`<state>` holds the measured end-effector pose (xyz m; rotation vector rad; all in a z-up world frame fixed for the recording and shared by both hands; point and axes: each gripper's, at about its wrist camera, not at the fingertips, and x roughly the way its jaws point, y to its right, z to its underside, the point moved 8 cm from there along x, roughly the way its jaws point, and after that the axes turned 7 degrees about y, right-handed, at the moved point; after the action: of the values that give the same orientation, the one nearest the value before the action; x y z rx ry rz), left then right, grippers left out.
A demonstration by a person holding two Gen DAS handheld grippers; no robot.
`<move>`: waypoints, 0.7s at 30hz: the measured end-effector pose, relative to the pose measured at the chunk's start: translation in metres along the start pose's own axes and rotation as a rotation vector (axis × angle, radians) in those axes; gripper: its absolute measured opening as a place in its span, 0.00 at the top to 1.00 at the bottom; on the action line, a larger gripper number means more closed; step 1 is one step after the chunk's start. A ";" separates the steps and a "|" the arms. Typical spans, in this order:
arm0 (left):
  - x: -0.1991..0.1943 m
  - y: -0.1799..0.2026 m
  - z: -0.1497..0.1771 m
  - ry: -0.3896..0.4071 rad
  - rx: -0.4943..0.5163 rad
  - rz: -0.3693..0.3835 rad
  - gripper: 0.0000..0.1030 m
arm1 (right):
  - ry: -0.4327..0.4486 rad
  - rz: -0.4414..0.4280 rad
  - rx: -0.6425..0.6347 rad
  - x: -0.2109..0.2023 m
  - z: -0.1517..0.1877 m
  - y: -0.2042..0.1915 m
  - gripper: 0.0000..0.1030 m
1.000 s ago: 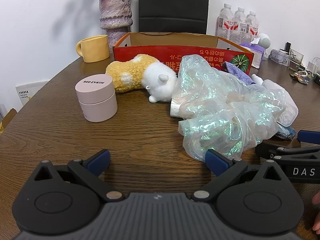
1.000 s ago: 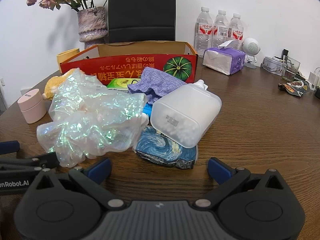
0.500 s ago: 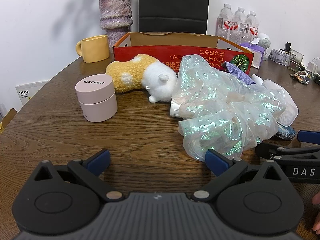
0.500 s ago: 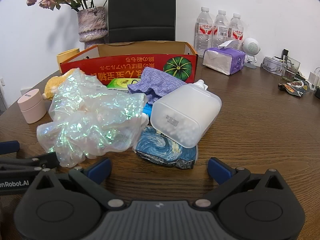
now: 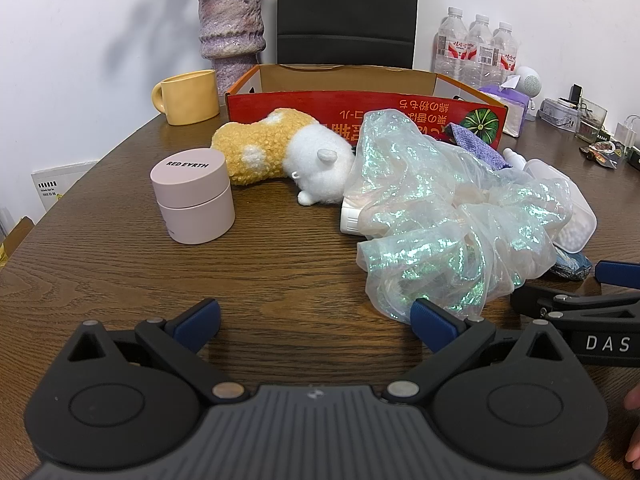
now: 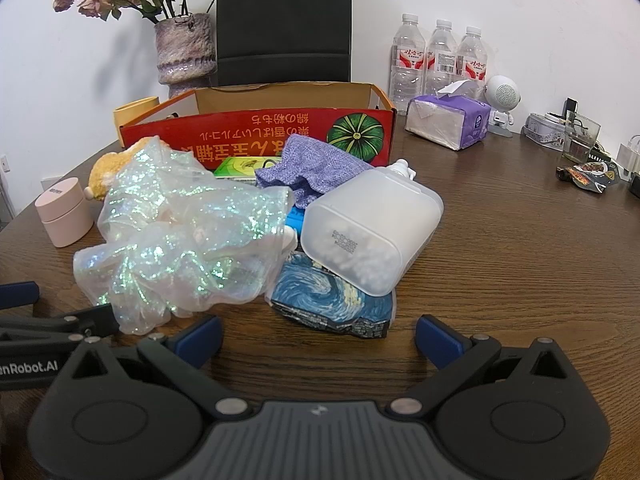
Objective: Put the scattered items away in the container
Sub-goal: 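Drop the pink jar into the box with the left tool while the right tool drops the iridescent bag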
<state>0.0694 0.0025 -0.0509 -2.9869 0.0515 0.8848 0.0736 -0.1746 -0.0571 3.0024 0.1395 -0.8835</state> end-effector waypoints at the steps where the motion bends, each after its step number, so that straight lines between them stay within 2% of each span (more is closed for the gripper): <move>1: 0.000 0.000 0.000 0.000 0.000 0.000 0.00 | 0.000 0.000 0.000 0.000 0.000 0.000 0.00; 9: -0.002 0.000 0.000 0.005 0.007 0.017 0.00 | 0.000 -0.005 -0.005 0.000 0.000 0.000 0.00; 13: -0.022 -0.011 -0.003 0.061 0.084 0.049 0.00 | 0.015 -0.042 -0.019 -0.017 0.000 0.002 0.04; 15: -0.031 -0.030 -0.017 0.129 0.082 0.007 0.00 | 0.053 -0.075 -0.020 -0.032 -0.006 0.001 0.04; 17: -0.028 -0.055 -0.033 0.161 0.054 -0.063 0.00 | 0.099 -0.108 -0.031 -0.041 -0.019 -0.004 0.04; 19: -0.013 -0.077 -0.050 0.164 0.032 -0.118 0.00 | 0.132 -0.147 -0.050 -0.041 -0.032 -0.015 0.04; 21: 0.017 -0.090 -0.061 0.122 0.016 -0.122 0.00 | 0.132 -0.176 -0.075 -0.030 -0.040 -0.027 0.07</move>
<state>0.1201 0.0898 -0.0073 -2.9879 -0.1200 0.6860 0.0680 -0.1486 -0.0069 3.0120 0.4346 -0.6716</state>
